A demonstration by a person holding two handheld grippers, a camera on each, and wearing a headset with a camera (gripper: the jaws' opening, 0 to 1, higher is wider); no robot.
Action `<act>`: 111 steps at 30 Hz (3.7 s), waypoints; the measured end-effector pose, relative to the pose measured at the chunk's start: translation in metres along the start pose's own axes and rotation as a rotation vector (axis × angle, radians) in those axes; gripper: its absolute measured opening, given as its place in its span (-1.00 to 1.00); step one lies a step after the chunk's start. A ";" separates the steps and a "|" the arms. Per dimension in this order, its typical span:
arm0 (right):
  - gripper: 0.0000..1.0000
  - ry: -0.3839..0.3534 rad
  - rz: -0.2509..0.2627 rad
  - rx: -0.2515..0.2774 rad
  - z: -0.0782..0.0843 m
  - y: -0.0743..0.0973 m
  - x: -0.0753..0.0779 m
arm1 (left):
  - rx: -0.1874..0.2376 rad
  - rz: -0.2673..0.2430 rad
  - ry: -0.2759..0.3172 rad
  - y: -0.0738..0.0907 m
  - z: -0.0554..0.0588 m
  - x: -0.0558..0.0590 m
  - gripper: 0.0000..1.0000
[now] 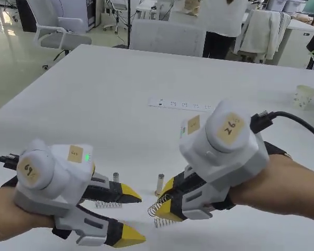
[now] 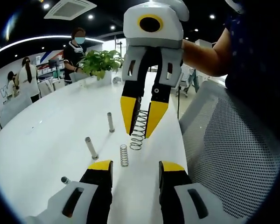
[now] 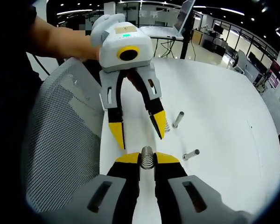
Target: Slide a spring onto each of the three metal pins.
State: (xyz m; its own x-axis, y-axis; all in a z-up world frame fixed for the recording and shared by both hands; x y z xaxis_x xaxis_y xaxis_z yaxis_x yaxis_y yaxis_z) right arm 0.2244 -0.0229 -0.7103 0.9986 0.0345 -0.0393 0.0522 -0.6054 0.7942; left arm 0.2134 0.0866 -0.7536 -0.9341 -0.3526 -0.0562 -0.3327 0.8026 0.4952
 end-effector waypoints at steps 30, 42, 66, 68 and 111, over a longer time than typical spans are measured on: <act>-0.83 -0.034 0.041 -0.012 0.012 0.022 0.011 | 0.056 -0.235 0.157 0.050 0.029 -0.025 0.01; -0.83 -0.056 0.073 -0.033 0.019 0.039 0.020 | 0.086 -0.285 0.208 0.058 0.041 -0.024 0.21; -0.83 -0.091 0.177 -0.199 0.047 0.082 0.065 | 0.116 -0.285 0.225 0.054 0.040 -0.020 0.53; -0.83 -0.094 0.167 -0.217 0.048 0.080 0.068 | 0.116 -0.284 0.222 0.054 0.040 -0.019 0.54; -0.82 -0.088 0.041 -0.424 0.079 0.031 0.095 | 0.123 -0.292 0.206 0.051 0.036 -0.019 0.66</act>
State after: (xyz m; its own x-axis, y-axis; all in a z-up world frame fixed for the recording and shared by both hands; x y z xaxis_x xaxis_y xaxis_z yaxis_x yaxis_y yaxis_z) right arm 0.3215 -0.1013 -0.7380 0.9973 -0.0618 -0.0394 0.0246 -0.2238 0.9743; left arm 0.2096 0.1515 -0.7583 -0.7564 -0.6541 0.0021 -0.6056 0.7016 0.3756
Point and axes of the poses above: the centre of the closed fingertips' face, and the gripper's own axes: y roughly backward along the fingers, x roughly to its right, z roughly out of its underside, the point moved 7 cm from there along y, roughly backward along the fingers, and after that the axes turned 6 degrees about -z, right-handed, at the moved point
